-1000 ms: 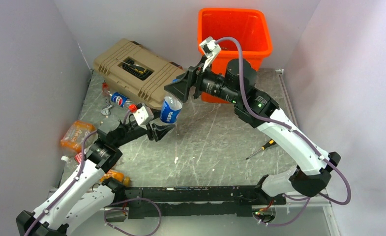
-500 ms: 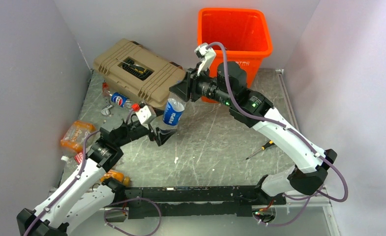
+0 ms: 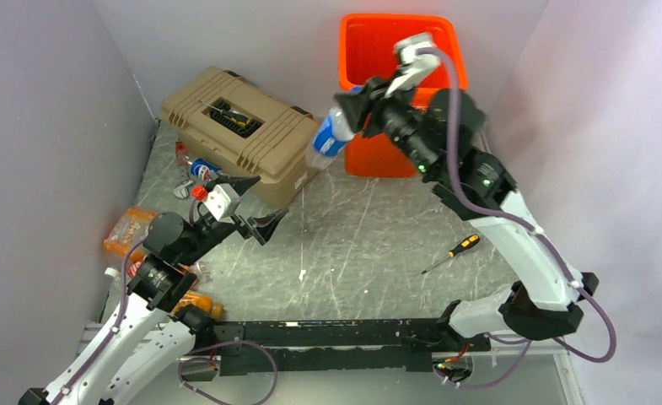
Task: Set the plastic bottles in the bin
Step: Place the plastic bottle in the trash bin.
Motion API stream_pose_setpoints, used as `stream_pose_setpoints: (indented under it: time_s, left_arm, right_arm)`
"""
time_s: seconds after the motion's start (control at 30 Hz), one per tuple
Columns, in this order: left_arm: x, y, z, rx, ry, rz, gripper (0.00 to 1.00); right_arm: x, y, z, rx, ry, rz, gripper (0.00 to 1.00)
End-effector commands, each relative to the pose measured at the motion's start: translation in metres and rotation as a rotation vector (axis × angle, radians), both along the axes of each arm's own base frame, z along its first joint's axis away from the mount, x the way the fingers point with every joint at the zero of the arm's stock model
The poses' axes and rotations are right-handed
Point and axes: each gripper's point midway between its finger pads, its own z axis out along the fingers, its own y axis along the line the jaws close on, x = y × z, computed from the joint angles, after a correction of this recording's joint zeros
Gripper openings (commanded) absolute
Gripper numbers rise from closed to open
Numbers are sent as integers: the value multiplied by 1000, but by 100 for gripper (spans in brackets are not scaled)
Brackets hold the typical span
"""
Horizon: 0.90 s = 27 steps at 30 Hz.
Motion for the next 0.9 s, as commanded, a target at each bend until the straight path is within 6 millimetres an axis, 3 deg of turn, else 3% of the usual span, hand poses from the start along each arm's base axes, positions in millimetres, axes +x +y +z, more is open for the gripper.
stream_pose_setpoints:
  time_s: [0.0,0.1,0.2,0.37,0.5,0.7,0.87]
  left_arm:
    - [8,5,9,-11,-26,49,99]
    - [12,5,7,-7,-7,61,99]
    - [16,7,5,-4,7,83,99]
    - [25,16,2,-7,22,155,99]
    - [27,20,0,3,19,179,99]
    - [29,26,2,-1,12,212,99]
    - [28,28,4,-2,3,219,99]
  right_arm:
    - [-4,-90,101,110,-273,-322,0]
    - [2,-115,126,105,-360,-464,0]
    - [10,-122,142,63,-425,-552,0]
    - [40,-135,148,63,-471,-743,0]
    - [78,-144,132,79,-468,-821,0]
    - [148,-182,93,147,-431,-889,0]
    - [193,-191,65,181,-426,-865,0]
